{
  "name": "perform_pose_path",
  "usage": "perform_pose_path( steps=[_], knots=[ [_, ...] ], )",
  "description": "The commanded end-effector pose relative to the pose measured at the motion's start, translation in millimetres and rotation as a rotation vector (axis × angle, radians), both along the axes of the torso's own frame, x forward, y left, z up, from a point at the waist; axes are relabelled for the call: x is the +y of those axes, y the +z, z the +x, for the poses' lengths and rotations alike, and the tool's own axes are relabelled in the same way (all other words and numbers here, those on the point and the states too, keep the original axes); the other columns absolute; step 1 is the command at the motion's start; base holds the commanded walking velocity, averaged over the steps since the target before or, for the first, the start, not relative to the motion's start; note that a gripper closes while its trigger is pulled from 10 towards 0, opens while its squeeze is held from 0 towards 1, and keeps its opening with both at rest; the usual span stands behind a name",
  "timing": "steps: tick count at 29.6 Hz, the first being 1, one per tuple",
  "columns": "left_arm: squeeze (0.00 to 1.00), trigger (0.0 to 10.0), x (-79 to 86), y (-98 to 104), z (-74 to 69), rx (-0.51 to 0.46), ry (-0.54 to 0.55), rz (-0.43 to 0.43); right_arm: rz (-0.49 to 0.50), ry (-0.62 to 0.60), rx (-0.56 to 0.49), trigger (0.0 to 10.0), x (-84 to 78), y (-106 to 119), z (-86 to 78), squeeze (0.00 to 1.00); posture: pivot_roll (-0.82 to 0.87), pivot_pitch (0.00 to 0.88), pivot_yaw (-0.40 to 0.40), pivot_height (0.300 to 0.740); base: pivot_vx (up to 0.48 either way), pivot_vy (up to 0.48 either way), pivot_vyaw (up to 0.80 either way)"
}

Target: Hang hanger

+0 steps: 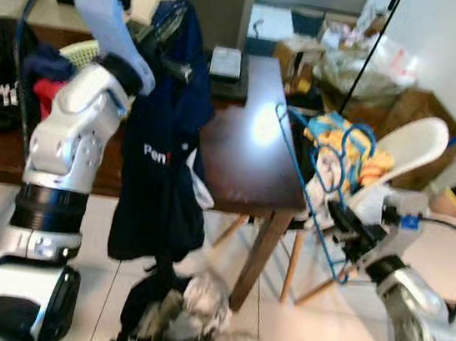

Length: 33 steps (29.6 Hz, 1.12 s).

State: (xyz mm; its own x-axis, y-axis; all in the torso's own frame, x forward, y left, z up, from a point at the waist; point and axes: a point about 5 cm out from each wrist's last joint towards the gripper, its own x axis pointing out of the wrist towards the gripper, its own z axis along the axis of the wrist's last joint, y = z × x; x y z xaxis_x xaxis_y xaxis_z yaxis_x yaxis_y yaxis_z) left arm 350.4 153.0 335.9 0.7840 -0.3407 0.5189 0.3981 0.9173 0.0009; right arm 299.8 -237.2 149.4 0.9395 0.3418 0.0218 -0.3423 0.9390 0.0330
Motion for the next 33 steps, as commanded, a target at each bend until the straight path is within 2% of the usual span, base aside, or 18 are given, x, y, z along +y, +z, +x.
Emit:
perform_pose_path(
  steps=[1, 5, 6, 7, 8, 10, 11, 13, 14, 15, 18, 23, 25, 29, 30, 33],
  knots=[
    [0.0, 10.0, -3.4, 0.4, -3.6, -0.01, -0.014, 0.0, -0.013, 0.001, 0.017, 10.0, 1.1, -4.9, -1.0, 0.0, 0.03, 0.126, -0.031, 0.74, -0.33, 0.0, 0.0],
    [0.0, 10.0, -7.7, -0.6, -6.7, -0.011, -0.051, 0.001, -0.008, 0.005, 0.015, 10.0, 1.6, -4.8, -0.7, 0.0, 0.03, 0.128, -0.032, 0.74, -0.165, 0.0, 0.0],
    [0.0, 10.0, -13.0, 2.0, -10.5, -0.024, -0.099, -0.005, -0.006, 0.006, 0.013, 10.0, 1.4, -3.9, -0.3, 0.0, 0.03, 0.129, -0.033, 0.74, -0.33, 0.0, 0.0],
    [0.0, 10.0, -13.0, 2.0, -10.5, -0.024, -0.099, -0.005, -0.006, 0.006, 0.013, 10.0, 1.4, -3.9, -0.3, 0.0, 0.03, 0.129, -0.033, 0.74, -0.33, 0.0, 0.0],
    [0.0, 10.0, -18.8, 5.9, -15.6, -0.042, -0.155, -0.011, -0.002, 0.008, 0.009, 10.0, 1.0, -2.5, 0.2, 0.0, 0.03, 0.127, -0.032, 0.74, 0.0, 0.0, 0.0],
    [0.0, 10.0, -18.8, 5.9, -15.6, -0.042, -0.155, -0.011, -0.002, 0.008, 0.009, 10.0, 1.0, -2.5, 0.2, 0.0, 0.03, 0.127, -0.032, 0.74, 0.0, 0.0, 0.0],
    [0.0, 10.0, -24.0, 8.6, -20.0, -0.057, -0.205, -0.008, 0.001, 0.008, 0.005, 10.0, 0.2, -1.1, 0.7, 0.0, 0.03, 0.127, -0.032, 0.74, -0.337, 0.0, 0.0],
    [0.0, 10.0, -24.0, 8.6, -20.0, -0.057, -0.205, -0.008, 0.001, 0.008, 0.005, 10.0, 0.2, -1.1, 0.7, 0.0, 0.03, 0.127, -0.032, 0.74, -0.337, 0.0, 0.0],
    [0.0, 10.0, -29.3, 8.0, -24.6, -0.059, -0.263, 0.003, 0.003, 0.006, 0.003, 10.0, -1.1, -0.2, 1.1, 0.0, 0.03, 0.126, -0.03, 0.74, 0.24, 0.0, 0.0],
    [0.0, 10.0, -29.3, 8.0, -24.6, -0.059, -0.263, 0.003, 0.003, 0.006, 0.003, 10.0, -1.1, -0.2, 1.1, 0.0, 0.03, 0.126, -0.03, 0.74, 0.24, 0.0, 0.0],
    [0.0, 10.0, -34.2, -3.6, -28.5, -0.029, -0.32, 0.048, -0.001, 0.002, 0.006, 10.0, -2.5, -1.2, -0.1, 0.0, 0.03, 0.129, -0.029, 0.74, -0.356, 0.0, 0.0],
    [0.0, 10.0, -30.3, -20.8, -25.6, 0.027, -0.316, 0.082, -0.01, 0.002, 0.015, 10.0, -2.2, -3.9, -1.2, 0.0, 0.03, 0.13, -0.027, 0.74, -0.359, 0.0, 0.0],
    [0.0, 10.0, -30.3, -20.8, -25.6, 0.027, -0.316, 0.082, -0.01, 0.002, 0.015, 10.0, -2.2, -3.9, -1.2, 0.0, 0.03, 0.13, -0.027, 0.74, -0.364, 0.0, 0.0],
    [0.0, 10.0, -25.0, -35.7, -23.4, 0.076, -0.304, 0.102, -0.024, -0.001, 0.024, 10.0, -3.2, -6.0, -1.7, 0.0, 0.03, 0.133, -0.029, 0.74, -0.315, 0.0, 0.0],
    [0.0, 10.0, -16.4, -56.0, -22.4, 0.144, -0.277, 0.119, -0.038, -0.001, 0.04, 10.0, -4.1, -10.4, -4.1, 0.0, 0.03, 0.132, -0.029, 0.74, -0.262, 0.0, 0.0],
    [0.0, 10.0, -13.4, -62.4, -22.4, 0.167, -0.266, 0.124, -0.041, 0.0, 0.046, 10.0, -4.1, -11.8, -5.0, 0.0, 0.03, 0.132, -0.029, 0.74, -0.33, 0.0, 0.0]
  ],
)
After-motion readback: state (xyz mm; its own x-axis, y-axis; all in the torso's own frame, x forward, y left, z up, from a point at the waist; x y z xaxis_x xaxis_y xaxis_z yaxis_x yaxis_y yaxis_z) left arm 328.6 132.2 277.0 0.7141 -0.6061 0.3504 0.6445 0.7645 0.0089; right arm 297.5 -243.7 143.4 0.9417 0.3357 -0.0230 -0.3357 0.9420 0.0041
